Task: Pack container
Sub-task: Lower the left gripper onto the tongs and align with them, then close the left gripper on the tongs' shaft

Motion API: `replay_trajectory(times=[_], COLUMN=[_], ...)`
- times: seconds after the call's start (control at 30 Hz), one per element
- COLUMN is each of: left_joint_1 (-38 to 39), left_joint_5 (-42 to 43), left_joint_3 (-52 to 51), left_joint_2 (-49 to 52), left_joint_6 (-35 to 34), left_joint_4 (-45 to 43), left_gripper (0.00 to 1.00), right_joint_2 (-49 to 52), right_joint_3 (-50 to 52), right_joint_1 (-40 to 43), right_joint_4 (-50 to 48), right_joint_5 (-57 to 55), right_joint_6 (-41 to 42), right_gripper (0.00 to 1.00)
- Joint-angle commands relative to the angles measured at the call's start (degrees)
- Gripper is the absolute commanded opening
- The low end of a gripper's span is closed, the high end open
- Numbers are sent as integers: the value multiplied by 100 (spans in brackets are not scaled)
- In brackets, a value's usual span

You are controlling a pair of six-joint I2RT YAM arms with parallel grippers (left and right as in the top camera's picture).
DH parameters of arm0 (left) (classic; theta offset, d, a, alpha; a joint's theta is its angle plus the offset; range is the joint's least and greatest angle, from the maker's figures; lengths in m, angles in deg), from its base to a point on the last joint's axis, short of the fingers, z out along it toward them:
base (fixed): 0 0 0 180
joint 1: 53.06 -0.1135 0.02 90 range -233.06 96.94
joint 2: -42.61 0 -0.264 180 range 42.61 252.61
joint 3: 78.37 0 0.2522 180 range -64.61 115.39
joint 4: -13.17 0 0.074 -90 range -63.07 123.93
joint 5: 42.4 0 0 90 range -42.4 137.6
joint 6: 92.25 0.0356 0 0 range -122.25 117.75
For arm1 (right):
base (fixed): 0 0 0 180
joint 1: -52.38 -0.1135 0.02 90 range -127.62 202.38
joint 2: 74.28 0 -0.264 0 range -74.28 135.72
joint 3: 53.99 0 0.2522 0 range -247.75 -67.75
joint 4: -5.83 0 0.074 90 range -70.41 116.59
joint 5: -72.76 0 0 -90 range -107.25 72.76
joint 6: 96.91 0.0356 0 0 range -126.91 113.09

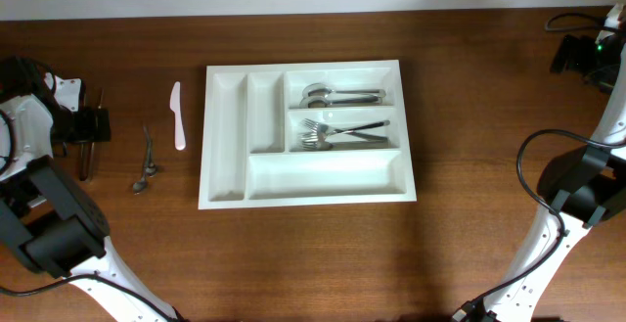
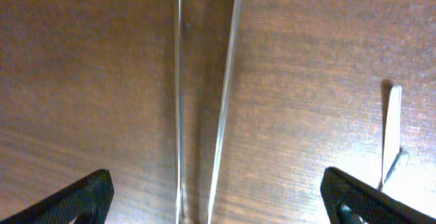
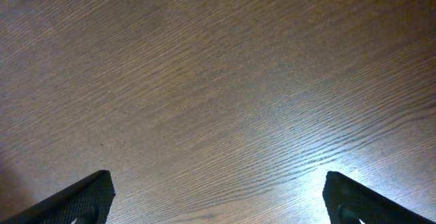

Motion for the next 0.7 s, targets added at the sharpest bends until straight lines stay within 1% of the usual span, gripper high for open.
replay_trajectory(times=[0.0, 0.27, 0.37, 0.57, 0.67], left_joint_1=[-17, -17, -11, -11, 0], left_joint_5=[-103, -105, -98, -94, -83], left_joint_3=[240, 695, 1226, 2417, 2763], left_joint_2=[31, 243, 535, 1364, 1624], left_joint_6=[-269, -249, -216, -72, -72], left_joint_4=[262, 922, 1290, 2120, 2354], left_gripper=[99, 99, 100, 97, 98], right_joint_2=[-223, -223, -223, -223, -223], right_joint_3=[31, 31, 31, 31, 31], right_joint_1=[44, 44, 42, 44, 42], right_joint_4=[-13, -13, -13, -13, -13], right_joint_5=[7, 7, 7, 7, 7], right_joint_6=[9, 9, 9, 9, 9], right_gripper=[99, 99, 99, 99, 99])
